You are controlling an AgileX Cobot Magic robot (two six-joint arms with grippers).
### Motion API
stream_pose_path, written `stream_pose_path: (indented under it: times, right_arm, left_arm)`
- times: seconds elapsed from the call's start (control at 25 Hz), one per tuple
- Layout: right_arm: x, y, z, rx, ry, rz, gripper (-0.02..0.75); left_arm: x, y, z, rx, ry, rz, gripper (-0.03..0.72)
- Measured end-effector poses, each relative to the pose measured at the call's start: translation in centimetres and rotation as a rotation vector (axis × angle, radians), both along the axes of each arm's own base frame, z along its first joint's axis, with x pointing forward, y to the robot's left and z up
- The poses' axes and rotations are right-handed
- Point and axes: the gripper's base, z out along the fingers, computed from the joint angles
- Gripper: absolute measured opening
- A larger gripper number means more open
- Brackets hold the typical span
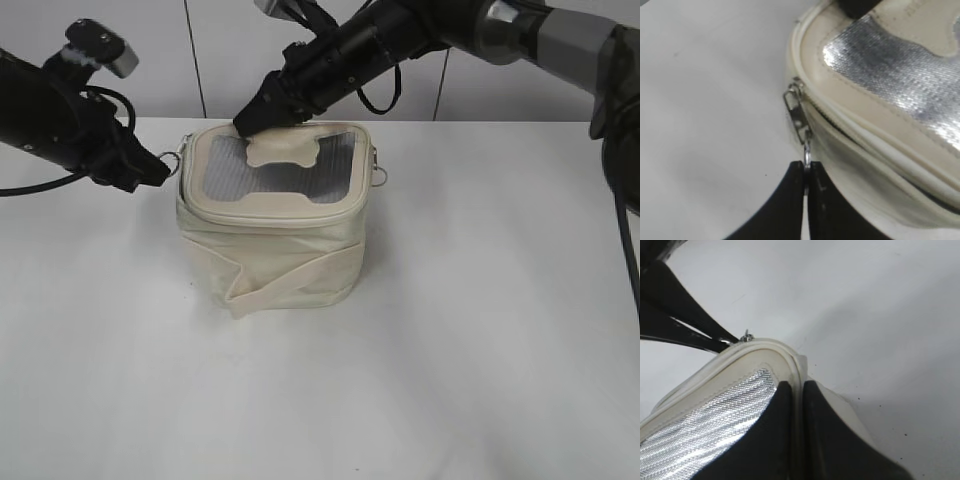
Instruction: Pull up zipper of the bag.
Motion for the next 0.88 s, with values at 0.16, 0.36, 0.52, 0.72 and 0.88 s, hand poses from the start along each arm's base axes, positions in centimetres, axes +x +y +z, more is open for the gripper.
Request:
stream_pose_path:
  times: [0.16,0.36,0.52,0.72,0.88]
  right_arm:
    - [0.0,0.0,0.0,0.001,0.007,-0.004,0.040]
    - [0.0,0.0,0.0,0.008,0.018,-0.007,0.040]
    - [-0.2,0.2,0.1,0.013,0.032,-0.008,0.039]
    - [-0.7,0.7,0.1,0.018,0.061,0.015,0.039]
    - [-0.5,0.6,0.0,0.018,0.062,-0.005,0.039]
  left_arm:
    - [-1.9,0.5,0.8,-0.003,-0.010,0.032,-0.004]
    - [-4.6,1.0,0.8,-0.004,0.007,0.056,-0.004]
    - [-6.5,1.3,0.7,-0.022,0.034,0.075,-0.004]
    - [-9.4,-0.2,0.2,-0.028,0.052,0.041,-0.004]
    - [-12.2,-3.9,-0.4,-0.018,0.088,-0.129,-0.004]
